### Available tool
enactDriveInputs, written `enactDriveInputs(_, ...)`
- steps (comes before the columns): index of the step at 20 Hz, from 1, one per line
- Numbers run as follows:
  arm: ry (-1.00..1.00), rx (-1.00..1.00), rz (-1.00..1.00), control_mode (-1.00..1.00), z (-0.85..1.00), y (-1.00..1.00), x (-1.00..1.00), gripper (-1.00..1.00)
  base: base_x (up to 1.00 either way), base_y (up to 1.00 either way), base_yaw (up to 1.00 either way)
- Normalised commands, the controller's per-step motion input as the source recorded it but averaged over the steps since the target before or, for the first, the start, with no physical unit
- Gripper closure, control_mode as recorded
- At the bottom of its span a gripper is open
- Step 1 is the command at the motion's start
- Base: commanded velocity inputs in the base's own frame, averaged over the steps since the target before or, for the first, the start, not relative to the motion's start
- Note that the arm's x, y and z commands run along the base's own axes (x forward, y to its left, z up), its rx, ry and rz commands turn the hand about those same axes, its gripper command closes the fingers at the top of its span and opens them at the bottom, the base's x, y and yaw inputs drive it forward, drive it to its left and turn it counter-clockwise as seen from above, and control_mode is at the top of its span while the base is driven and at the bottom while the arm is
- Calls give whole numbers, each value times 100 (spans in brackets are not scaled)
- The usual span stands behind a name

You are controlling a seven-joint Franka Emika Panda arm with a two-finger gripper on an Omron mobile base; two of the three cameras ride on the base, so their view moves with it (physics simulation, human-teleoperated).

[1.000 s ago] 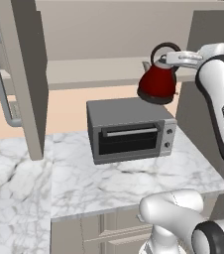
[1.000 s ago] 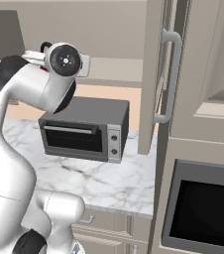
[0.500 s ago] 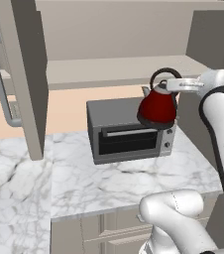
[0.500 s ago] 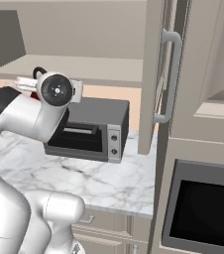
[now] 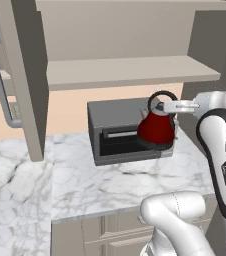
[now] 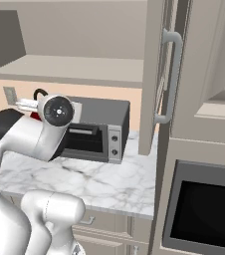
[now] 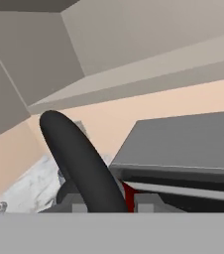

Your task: Open the cabinet, pick the kettle from the cabinet, and place it in the sink.

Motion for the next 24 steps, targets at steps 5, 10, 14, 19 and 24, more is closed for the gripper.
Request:
enactDriveInputs(5, 0, 3, 6, -100, -46, 1, 0, 100, 0, 0, 0)
enactDriveInputs(10, -1, 6, 3, -100, -16, 2, 1, 100, 0, 0, 0)
enactDriveInputs(14, -1, 0, 0, -100, 0, 0, 0, 100, 0, 0, 0)
enactDriveInputs(19, 0, 0, 0, -100, 0, 0, 0, 100, 0, 0, 0)
enactDriveInputs(24, 0, 0, 0, -100, 0, 0, 0, 100, 0, 0, 0)
